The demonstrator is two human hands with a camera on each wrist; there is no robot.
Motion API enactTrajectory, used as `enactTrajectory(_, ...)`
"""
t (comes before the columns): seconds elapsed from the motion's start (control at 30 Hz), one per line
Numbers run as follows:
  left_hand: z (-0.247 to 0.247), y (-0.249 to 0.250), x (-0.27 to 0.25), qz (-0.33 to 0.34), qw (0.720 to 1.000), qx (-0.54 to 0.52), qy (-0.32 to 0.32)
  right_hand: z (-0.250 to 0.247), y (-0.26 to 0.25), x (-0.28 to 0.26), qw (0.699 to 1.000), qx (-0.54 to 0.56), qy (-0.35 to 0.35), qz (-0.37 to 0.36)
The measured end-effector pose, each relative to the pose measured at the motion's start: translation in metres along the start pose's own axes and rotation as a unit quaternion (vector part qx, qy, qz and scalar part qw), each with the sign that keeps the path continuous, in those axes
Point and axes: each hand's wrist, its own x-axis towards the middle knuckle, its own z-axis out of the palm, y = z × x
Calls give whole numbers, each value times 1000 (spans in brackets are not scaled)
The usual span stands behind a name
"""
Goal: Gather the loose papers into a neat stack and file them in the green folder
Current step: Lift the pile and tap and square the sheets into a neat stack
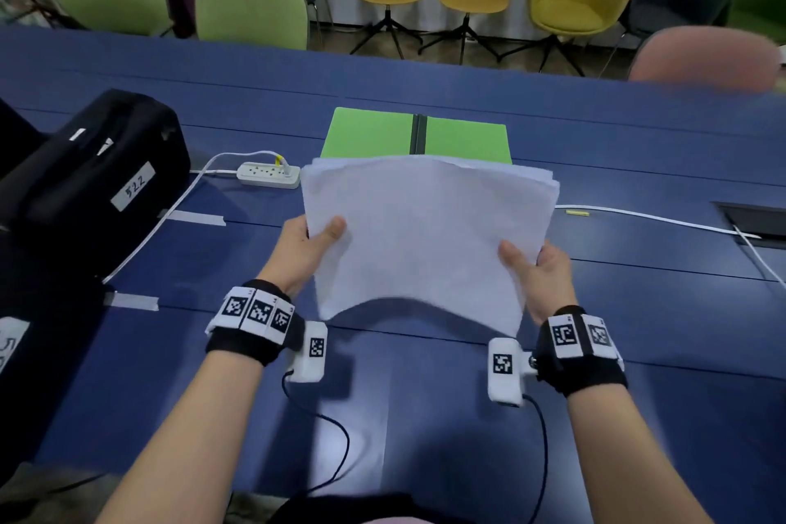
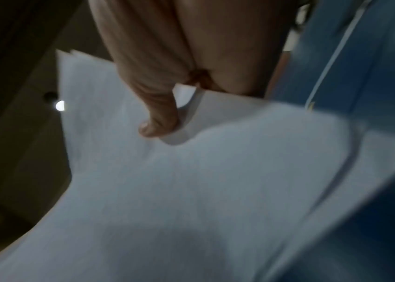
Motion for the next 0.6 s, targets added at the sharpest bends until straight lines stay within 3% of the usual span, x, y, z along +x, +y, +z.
enactTrajectory(0.1,4,-14,0,25,999,12,34,16,1,2,1000,14,17,-17)
enactTrajectory(0.2,11,-36,-4,-17,998,11,66,18,24,-3,998,31,4,49)
enactTrajectory(0.3,24,-47,-7,-68,994,-11,91,17,34,-7,997,9,31,71)
enactTrajectory(0.47,45,-50,7,-93,964,-93,233,19,30,3,991,44,94,81)
enactTrajectory(0.6,52,-47,18,-88,945,-132,286,19,37,7,985,3,163,62)
